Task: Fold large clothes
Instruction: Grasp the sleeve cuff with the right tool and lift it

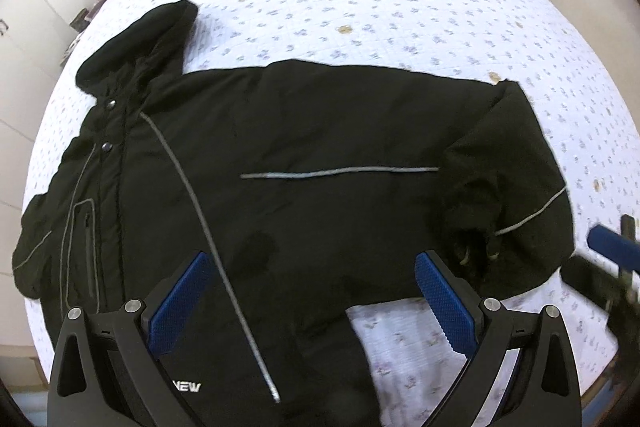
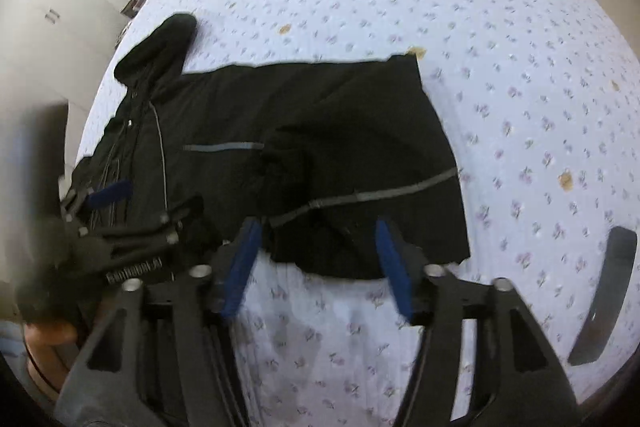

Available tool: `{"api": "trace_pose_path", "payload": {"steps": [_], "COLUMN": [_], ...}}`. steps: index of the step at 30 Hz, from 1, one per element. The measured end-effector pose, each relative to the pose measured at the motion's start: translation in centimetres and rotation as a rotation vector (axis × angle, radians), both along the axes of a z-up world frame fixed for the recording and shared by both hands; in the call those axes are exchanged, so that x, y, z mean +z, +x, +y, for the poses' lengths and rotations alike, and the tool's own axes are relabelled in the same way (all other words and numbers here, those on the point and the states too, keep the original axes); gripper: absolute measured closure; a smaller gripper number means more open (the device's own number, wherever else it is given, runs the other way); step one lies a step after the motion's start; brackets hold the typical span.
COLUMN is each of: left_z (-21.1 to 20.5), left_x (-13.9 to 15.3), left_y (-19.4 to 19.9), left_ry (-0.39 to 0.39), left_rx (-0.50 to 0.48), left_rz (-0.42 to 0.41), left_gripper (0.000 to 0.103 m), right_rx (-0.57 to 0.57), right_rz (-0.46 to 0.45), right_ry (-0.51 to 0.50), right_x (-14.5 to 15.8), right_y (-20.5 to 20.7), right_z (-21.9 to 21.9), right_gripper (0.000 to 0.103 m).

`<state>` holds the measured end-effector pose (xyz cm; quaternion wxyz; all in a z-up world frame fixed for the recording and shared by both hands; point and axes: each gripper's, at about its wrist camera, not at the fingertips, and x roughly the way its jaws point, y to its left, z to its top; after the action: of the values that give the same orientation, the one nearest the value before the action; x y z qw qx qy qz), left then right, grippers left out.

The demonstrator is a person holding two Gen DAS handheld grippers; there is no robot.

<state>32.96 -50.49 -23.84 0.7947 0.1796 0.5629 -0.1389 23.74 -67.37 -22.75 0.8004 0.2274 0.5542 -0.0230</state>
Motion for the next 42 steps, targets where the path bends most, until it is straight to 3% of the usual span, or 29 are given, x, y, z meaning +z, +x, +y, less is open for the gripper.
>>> {"api": "trace_pose_path", "payload": {"steps": [6,11,12,16,21,25,28,31,33,37,39,41,42], "left_z": [3.0,4.7,4.7,4.0,0.7,-3.1,-5.9,-8.1,-8.9,-9.5,-9.5,-9.4,-9.4], "left_x": [-0.3,-0.9,-1.0,-1.1,-0.9,-0.7,-1.0,-2.3,-3.5,-6.5,-7.5,-7.8,-7.8], "left_y": [-0.1,0.1,0.1,-0.1,-0.9,-1.6,-1.9,-1.8,-1.6,-1.4,-1.5,-1.9,-2.0], "left_ry": [0.026,0.038,0.041,0.035,-0.006,-0.086,-0.147,-0.156,-0.144,-0.106,-0.086,-0.077,-0.075], "left_rx": [0.055,0.094,0.094,0.075,-0.011,-0.125,-0.207,-0.243,-0.248,-0.230,-0.225,-0.229,-0.230], "left_rz": [-0.006,-0.001,0.000,0.002,0.000,0.011,0.015,0.032,0.046,0.099,0.111,0.098,0.092], "left_gripper": [0.001,0.001,0.001,0.001,0.001,0.001,0.003,0.004,0.005,0.005,0.005,0.005,0.005], "right_rx": [0.092,0.137,0.126,0.079,0.008,-0.078,-0.145,-0.227,-0.278,-0.321,-0.356,-0.374,-0.372], "right_rz": [0.015,0.055,0.064,0.087,0.010,-0.054,-0.031,0.020,0.083,0.184,0.195,0.138,0.118], "right_ry": [-0.066,-0.145,-0.144,-0.120,-0.073,-0.175,-0.307,-0.377,-0.385,-0.250,-0.202,-0.157,-0.145], "right_x": [-2.0,-5.3,-5.7,-6.2,-1.7,2.8,3.3,1.5,-1.5,-7.6,-8.5,-7.4,-6.6], "right_y": [0.5,2.5,2.6,2.4,0.6,-1.4,-2.8,-3.5,-3.8,-4.6,-5.4,-6.6,-7.1], "right_z": [3.8,5.9,5.7,4.0,0.2,-5.2,-9.6,-14.5,-18.2,-23.0,-23.8,-23.8,-23.5], "right_gripper": [0.027,0.030,0.037,0.080,0.093,0.093,0.093,0.092,0.098,0.096,0.094,0.082,0.057]}}
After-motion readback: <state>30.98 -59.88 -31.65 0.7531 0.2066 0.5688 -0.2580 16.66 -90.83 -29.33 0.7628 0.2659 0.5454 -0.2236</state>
